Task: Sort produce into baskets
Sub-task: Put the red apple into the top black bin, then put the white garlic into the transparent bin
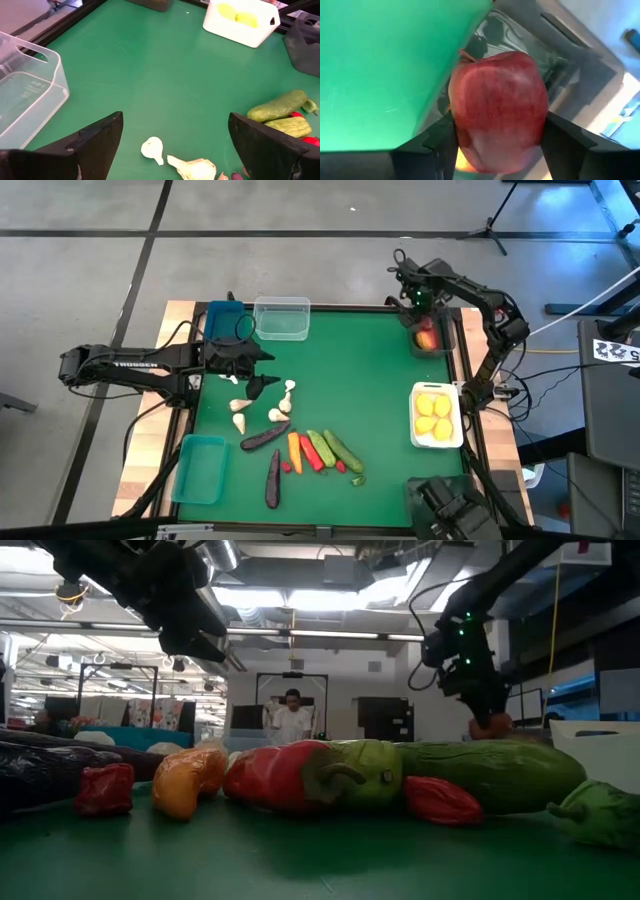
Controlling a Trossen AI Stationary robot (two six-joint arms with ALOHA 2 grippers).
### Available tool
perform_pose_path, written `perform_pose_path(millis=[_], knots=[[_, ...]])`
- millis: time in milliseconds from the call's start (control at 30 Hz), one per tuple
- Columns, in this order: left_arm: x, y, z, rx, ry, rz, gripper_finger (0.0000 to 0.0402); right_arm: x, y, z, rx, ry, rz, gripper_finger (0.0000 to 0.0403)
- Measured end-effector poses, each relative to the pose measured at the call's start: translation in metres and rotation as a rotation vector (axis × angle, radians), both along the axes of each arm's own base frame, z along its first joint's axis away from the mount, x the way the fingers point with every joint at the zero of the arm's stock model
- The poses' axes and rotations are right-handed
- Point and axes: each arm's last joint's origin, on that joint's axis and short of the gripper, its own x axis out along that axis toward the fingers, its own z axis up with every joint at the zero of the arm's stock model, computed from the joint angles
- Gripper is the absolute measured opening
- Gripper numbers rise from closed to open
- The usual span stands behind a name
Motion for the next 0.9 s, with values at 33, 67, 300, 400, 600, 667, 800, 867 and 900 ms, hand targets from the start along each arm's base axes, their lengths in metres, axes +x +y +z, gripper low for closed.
perform_pose_path(millis=[33,67,300,400,600,667,800,867,900], knots=[[0.0,0.0,0.0,0.0,0.0,0.001,0.0356,-0.003,-0.001,-0.002,0.002,0.0,-0.014,0.0225],[0.0,0.0,0.0,0.0,0.0,0.001,0.0356,-0.006,-0.003,-0.003,-0.001,-0.006,-0.032,0.0225],[0.0,0.0,0.0,-0.007,-0.002,0.006,0.0356,-0.016,-0.017,0.0,-0.084,-0.09,-0.15,0.0252],[0.0,0.0,0.0,-0.016,-0.004,0.011,0.0356,-0.018,-0.017,0.0,-0.068,-0.099,-0.154,0.0275],[0.0,0.0,0.0,-0.018,-0.005,0.013,0.0356,-0.016,-0.016,0.0,-0.035,-0.136,-0.126,0.0321],[0.0,0.0,0.0,-0.018,-0.005,0.012,0.0356,-0.016,-0.016,0.0,-0.027,-0.135,-0.13,0.0333],[0.0,0.0,0.0,-0.023,-0.006,0.016,0.0356,-0.017,-0.014,0.001,-0.016,-0.131,-0.132,0.0345],[0.0,0.0,0.0,-0.022,-0.005,0.015,0.0356,-0.018,-0.011,0.005,-0.005,-0.165,-0.13,0.0345],[0.0,0.0,-0.001,-0.014,0.0,0.009,0.0356,-0.018,-0.009,0.009,0.003,-0.201,-0.125,0.0345]])
